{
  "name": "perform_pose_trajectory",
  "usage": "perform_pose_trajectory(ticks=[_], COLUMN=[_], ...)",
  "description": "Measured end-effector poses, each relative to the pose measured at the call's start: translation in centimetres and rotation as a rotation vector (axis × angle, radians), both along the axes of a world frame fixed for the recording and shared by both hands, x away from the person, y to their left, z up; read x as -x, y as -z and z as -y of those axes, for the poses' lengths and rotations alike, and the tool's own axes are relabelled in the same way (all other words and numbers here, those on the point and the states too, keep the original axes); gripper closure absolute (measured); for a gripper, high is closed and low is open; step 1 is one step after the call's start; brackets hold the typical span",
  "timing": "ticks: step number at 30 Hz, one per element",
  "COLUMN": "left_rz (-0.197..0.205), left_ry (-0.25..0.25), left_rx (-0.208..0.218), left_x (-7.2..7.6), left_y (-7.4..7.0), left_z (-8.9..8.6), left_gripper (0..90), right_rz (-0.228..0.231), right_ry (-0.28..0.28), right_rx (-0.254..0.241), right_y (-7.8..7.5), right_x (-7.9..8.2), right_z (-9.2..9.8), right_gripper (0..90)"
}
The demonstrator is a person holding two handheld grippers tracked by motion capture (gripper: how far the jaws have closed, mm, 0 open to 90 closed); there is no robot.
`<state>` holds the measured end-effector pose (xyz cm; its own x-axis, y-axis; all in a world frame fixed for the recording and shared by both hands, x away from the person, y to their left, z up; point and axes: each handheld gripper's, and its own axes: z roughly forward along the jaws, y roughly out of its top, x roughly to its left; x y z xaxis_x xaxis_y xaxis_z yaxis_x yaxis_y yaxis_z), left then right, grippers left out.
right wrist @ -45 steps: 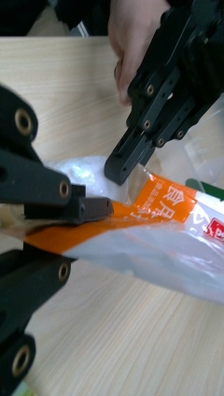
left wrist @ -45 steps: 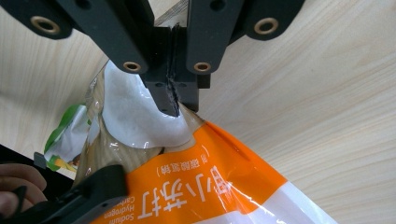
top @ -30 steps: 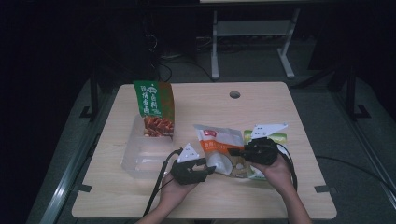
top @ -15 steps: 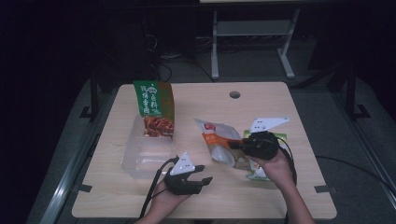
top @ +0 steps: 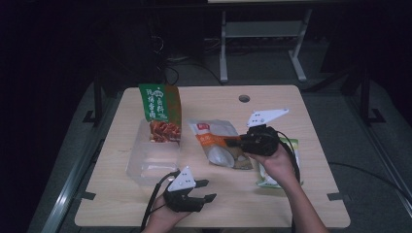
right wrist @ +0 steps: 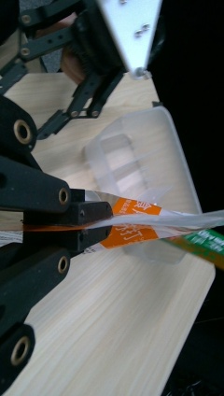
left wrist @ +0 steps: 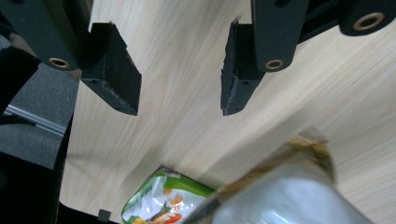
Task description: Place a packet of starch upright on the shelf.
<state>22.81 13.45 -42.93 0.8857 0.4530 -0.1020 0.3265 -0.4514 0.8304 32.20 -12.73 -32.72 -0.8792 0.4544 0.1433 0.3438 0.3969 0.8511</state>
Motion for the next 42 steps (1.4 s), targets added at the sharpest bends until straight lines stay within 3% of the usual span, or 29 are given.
perform_pose_trajectory(ticks=[7, 13, 20, 24, 32, 42], left_rz=[-0.012, -0.017, -0.009, -0.020, 0.010, 0.012], left_ry=[0.011, 0.007, 0.008, -0.004, -0.021, -0.021], left_rx=[-0.003, 0.027, 0.013, 0.021, 0.012, 0.008], left_x=[0.2, 0.7, 0.9, 1.2, 1.3, 1.4], left_y=[0.0, -0.4, -0.4, 0.1, 0.0, 0.1], left_z=[-0.6, -1.3, -2.0, -2.3, -2.8, -3.0], left_gripper=[44.1, 43.2, 42.2, 41.2, 37.5, 34.7], right_rz=[0.014, 0.024, 0.043, 0.047, 0.039, 0.005], right_ry=[-0.067, -0.108, -0.142, -0.162, -0.187, -0.215], right_rx=[0.009, 0.002, 0.013, 0.033, 0.030, 0.024], right_y=[-2.3, -3.4, -4.3, -4.3, -4.1, -2.7], right_x=[-1.1, -2.3, -3.4, -4.0, -4.9, -6.3], right_z=[-2.9, -5.3, -8.5, -10.2, -12.7, -16.9], right_gripper=[90.0, 90.0, 90.0, 90.0, 90.0, 90.0])
